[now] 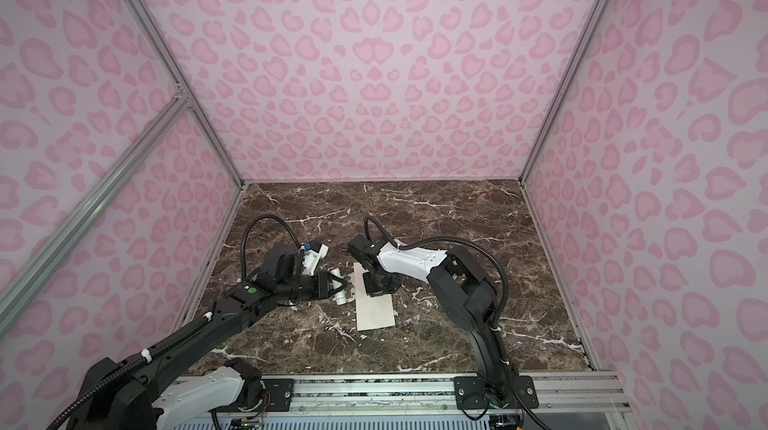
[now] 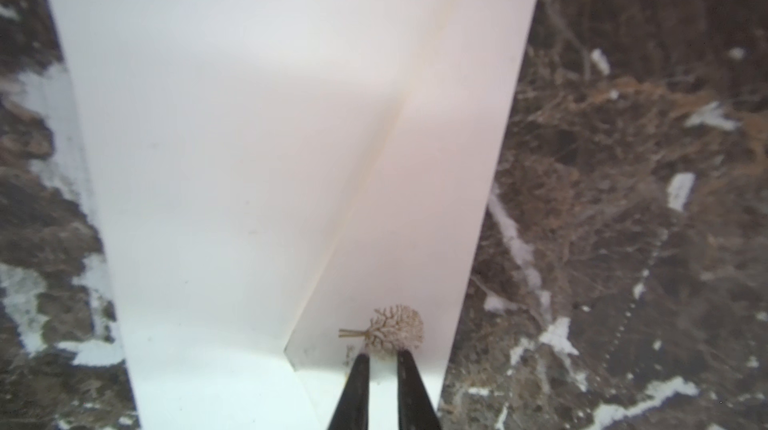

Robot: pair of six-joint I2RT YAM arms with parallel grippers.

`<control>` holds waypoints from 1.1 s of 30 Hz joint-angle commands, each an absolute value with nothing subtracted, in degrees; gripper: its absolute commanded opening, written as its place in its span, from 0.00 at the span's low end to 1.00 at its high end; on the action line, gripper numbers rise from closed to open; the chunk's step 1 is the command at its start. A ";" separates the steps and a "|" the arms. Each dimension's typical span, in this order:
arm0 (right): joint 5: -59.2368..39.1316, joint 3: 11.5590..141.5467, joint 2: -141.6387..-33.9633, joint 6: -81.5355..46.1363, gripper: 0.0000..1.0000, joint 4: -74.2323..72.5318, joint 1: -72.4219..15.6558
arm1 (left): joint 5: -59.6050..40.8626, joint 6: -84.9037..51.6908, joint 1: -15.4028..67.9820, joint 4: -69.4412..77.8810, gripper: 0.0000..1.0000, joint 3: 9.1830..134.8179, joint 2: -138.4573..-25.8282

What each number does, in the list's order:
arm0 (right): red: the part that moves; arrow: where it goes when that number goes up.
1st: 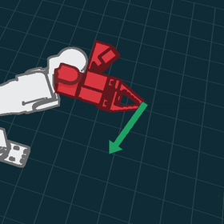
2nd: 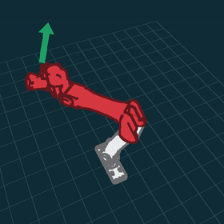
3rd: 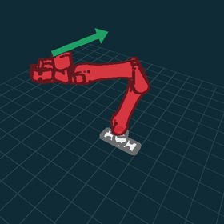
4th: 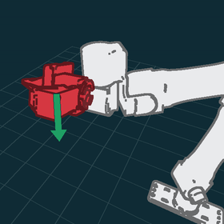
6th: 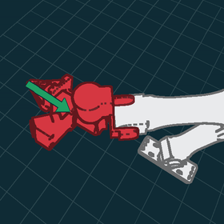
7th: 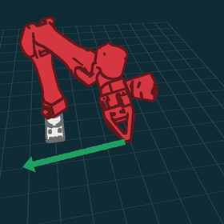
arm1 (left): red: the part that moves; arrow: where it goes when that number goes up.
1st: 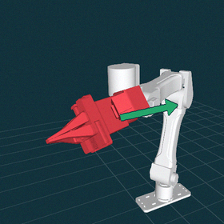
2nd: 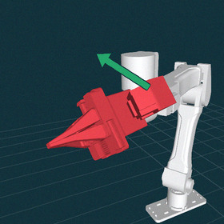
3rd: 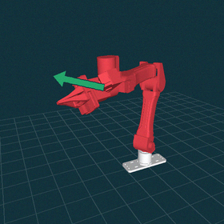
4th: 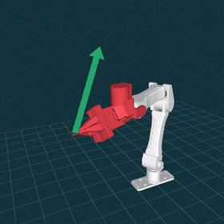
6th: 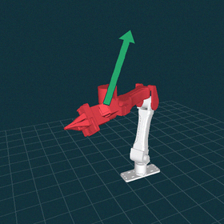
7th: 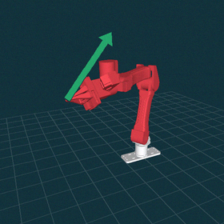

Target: Place the letter into the envelope and seal it

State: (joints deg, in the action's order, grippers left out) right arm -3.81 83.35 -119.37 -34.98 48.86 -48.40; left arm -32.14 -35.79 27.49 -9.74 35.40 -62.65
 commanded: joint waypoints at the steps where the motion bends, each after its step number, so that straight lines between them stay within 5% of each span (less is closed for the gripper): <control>1: -6.55 81.48 -123.51 -35.16 0.05 46.31 -48.54 | -32.45 -34.80 27.47 -9.15 0.05 35.59 -62.70; 33: -10.18 79.90 -124.19 -36.47 0.19 43.32 -46.49 | -31.58 -34.94 27.42 -10.70 0.05 34.92 -60.42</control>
